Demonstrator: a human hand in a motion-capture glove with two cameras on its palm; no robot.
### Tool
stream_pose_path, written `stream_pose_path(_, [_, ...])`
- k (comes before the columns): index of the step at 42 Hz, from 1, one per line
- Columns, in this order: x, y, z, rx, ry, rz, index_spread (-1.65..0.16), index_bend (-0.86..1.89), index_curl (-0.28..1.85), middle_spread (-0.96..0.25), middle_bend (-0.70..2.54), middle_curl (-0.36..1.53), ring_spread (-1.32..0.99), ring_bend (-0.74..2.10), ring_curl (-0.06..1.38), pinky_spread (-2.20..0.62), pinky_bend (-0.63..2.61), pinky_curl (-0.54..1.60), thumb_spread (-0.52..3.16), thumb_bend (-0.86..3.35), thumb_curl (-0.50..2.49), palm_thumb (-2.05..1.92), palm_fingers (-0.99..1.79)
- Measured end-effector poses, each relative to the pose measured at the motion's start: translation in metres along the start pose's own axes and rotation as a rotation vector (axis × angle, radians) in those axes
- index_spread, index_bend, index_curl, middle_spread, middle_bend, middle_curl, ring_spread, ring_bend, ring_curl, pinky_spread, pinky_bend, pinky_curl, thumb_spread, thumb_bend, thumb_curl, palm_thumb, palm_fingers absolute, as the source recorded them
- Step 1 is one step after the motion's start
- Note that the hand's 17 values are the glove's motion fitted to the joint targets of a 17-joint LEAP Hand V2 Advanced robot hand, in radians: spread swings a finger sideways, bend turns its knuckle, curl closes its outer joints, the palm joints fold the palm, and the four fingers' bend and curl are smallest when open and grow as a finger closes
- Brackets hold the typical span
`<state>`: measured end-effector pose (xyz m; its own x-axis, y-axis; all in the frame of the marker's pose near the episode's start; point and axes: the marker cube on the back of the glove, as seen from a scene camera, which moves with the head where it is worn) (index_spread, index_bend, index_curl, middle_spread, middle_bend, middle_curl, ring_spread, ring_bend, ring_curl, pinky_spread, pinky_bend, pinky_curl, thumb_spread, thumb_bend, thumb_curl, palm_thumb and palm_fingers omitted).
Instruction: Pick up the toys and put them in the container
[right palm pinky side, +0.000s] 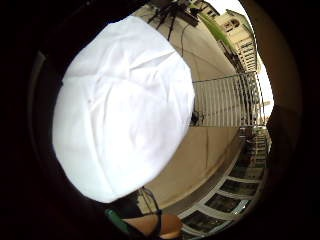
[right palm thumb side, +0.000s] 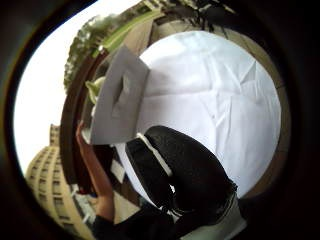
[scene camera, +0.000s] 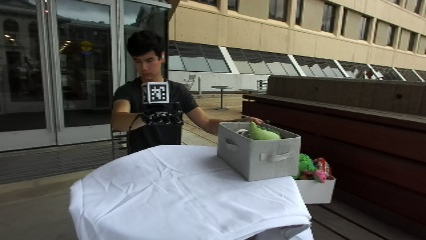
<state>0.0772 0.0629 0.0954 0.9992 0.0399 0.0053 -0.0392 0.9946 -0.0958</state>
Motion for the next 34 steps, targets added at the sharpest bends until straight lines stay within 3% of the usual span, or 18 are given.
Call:
stream_pose_path(8, [0.001,0.008,0.000,0.002,-0.010,-0.043,-0.34,0.17,0.35,-0.05,0.20,0.41,-0.13,0.17,0.22,0.00,0.76,0.32,1.13,-0.08,0.10,-0.12,-0.02])
stream_pose_path(13, [-0.006,0.010,-0.001,-0.010,-0.013,0.161,-0.34,0.18,0.36,-0.05,0.20,0.41,-0.13,0.18,0.22,0.00,0.76,0.32,1.13,-0.08,0.10,-0.11,-0.02])
stream_pose_path(16, [0.001,0.011,0.000,0.008,-0.012,-0.005,-0.34,0.17,0.36,-0.05,0.20,0.41,-0.13,0.17,0.22,0.00,0.76,0.32,1.13,-0.08,0.10,-0.12,-0.02])
stream_pose_path(19, [0.006,0.004,0.000,0.027,-0.010,-0.079,-0.34,0.17,0.36,-0.05,0.20,0.41,-0.13,0.18,0.22,-0.01,0.76,0.32,1.14,-0.08,0.10,-0.11,-0.02])
stream_pose_path(34, [0.000,-0.002,0.006,0.037,-0.006,-0.077,-0.34,0.17,0.36,-0.05,0.20,0.42,-0.13,0.18,0.22,0.00,0.75,0.33,1.14,-0.08,0.10,-0.11,-0.03])
